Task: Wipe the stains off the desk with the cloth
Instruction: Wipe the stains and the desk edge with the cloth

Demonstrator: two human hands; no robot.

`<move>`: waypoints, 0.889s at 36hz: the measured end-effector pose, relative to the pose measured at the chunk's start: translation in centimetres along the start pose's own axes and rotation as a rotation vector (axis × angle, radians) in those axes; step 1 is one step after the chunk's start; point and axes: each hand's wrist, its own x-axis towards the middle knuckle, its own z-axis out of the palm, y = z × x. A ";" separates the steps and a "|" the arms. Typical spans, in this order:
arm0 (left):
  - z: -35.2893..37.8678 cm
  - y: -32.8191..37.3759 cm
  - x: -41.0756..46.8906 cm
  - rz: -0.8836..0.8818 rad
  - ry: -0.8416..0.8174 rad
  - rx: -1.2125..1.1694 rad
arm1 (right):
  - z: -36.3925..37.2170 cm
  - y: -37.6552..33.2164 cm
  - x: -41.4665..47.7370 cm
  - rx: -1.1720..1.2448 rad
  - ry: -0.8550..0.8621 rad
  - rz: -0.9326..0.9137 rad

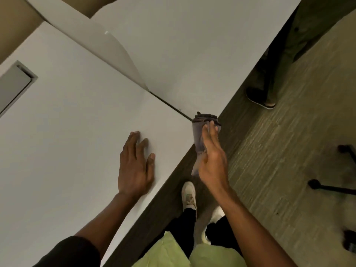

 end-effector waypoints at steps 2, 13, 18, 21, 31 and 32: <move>0.1 -0.1 0.0 0.004 0.002 0.020 | -1.5 0.4 0.4 0.302 0.007 0.227; -0.2 2.0 0.4 -0.088 0.017 0.067 | -8.0 6.7 4.9 0.815 -0.231 0.537; 0.1 7.3 2.1 -0.401 0.085 0.025 | -10.3 9.0 7.7 0.862 -0.390 0.578; 1.5 10.8 3.8 -0.603 0.173 -0.016 | -11.5 9.6 9.5 0.801 -0.483 0.548; 5.3 14.5 6.0 -0.823 0.361 0.066 | -11.3 8.4 12.3 0.560 -0.704 0.263; 5.4 14.4 6.0 -0.822 0.368 0.074 | -10.9 8.1 12.3 0.554 -0.715 0.248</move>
